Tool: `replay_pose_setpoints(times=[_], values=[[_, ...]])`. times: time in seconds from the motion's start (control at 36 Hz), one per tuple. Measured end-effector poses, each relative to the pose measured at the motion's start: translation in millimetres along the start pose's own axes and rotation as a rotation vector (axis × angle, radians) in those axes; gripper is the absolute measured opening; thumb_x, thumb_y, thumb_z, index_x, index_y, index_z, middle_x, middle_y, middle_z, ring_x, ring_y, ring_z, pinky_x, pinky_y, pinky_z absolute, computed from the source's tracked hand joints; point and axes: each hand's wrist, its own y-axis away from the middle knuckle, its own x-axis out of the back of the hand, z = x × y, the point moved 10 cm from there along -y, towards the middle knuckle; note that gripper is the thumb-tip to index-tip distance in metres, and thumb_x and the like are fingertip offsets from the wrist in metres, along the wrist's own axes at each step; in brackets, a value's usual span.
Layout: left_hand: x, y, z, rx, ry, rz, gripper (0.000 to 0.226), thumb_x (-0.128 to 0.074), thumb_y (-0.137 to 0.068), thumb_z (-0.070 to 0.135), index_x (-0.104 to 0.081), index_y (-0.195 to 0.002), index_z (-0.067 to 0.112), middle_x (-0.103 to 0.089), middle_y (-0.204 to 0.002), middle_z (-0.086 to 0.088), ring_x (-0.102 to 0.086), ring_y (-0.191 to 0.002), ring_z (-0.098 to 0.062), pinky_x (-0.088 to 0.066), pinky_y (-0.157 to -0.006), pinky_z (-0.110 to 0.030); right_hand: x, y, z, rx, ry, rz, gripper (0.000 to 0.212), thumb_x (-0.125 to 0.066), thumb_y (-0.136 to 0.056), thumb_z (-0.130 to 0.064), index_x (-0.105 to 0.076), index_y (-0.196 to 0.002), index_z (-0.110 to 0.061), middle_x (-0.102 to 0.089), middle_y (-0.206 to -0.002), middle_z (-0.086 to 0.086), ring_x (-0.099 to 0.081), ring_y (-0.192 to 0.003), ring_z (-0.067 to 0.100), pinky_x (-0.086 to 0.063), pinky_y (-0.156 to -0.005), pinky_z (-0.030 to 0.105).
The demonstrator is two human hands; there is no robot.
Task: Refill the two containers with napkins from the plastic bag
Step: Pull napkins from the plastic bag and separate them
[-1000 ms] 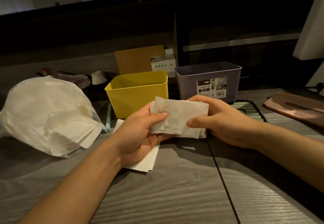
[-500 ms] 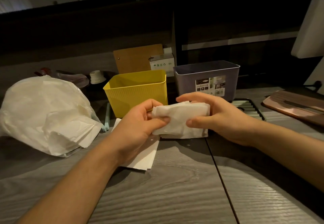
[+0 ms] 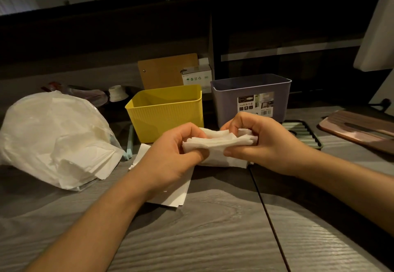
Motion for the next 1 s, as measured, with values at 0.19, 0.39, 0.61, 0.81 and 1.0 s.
replay_pose_setpoints(times=[0.19,0.39,0.61,0.81,1.0], values=[[0.7,-1.7,-11.0,0.063,0.017,-0.006,0.028,-0.072,-0.088,0.007,-0.065,-0.1,0.031,-0.07,-0.098,0.011,-0.067,-0.094,-0.012,-0.061,-0.081,-0.035,4.2,2.2,-0.1,-0.007,-0.075,0.021,0.027,-0.077,-0.083,-0.016,-0.056,-0.099,-0.022,-0.067,-0.115,-0.01,-0.068,-0.106,0.008,-0.061,-0.079,0.031],[-1.9,-1.5,-12.2,0.07,0.071,-0.024,0.031,-0.072,-0.089,0.01,-0.064,-0.107,0.034,-0.068,-0.1,0.021,-0.066,-0.096,-0.002,-0.058,-0.074,-0.022,0.9,2.4,0.4,-0.006,-0.049,-0.014,0.021,-0.075,-0.085,-0.02,-0.061,-0.098,-0.028,-0.063,-0.121,-0.019,-0.065,-0.108,0.004,-0.061,-0.079,0.028],[-2.3,-0.8,-7.6,0.032,0.05,-0.023,0.024,-0.07,-0.092,0.015,-0.063,-0.105,0.033,-0.067,-0.095,0.023,-0.063,-0.086,0.005,-0.049,-0.064,-0.011,1.8,1.9,-3.4,0.035,0.055,-0.007,0.015,-0.075,-0.08,-0.034,-0.066,-0.091,-0.033,-0.057,-0.126,-0.025,-0.055,-0.119,-0.002,-0.056,-0.088,0.021],[-0.7,-3.1,-14.0,0.054,0.046,0.013,0.018,-0.072,-0.09,0.019,-0.065,-0.099,0.033,-0.067,-0.091,0.018,-0.061,-0.079,0.006,-0.047,-0.062,-0.015,3.9,2.9,-7.5,0.072,0.038,-0.001,0.016,-0.073,-0.08,-0.033,-0.067,-0.094,-0.03,-0.068,-0.113,-0.018,-0.064,-0.112,0.007,-0.059,-0.088,0.033],[-0.8,-2.9,-18.7,0.073,0.064,0.012,0.019,-0.071,-0.091,0.017,-0.063,-0.101,0.031,-0.068,-0.089,0.019,-0.062,-0.084,0.002,-0.049,-0.062,-0.017,8.3,3.4,-5.8,0.029,0.061,0.042,0.025,-0.064,-0.082,-0.049,-0.076,-0.096,-0.032,-0.072,-0.105,-0.015,-0.066,-0.108,0.009,-0.059,-0.089,0.04]])
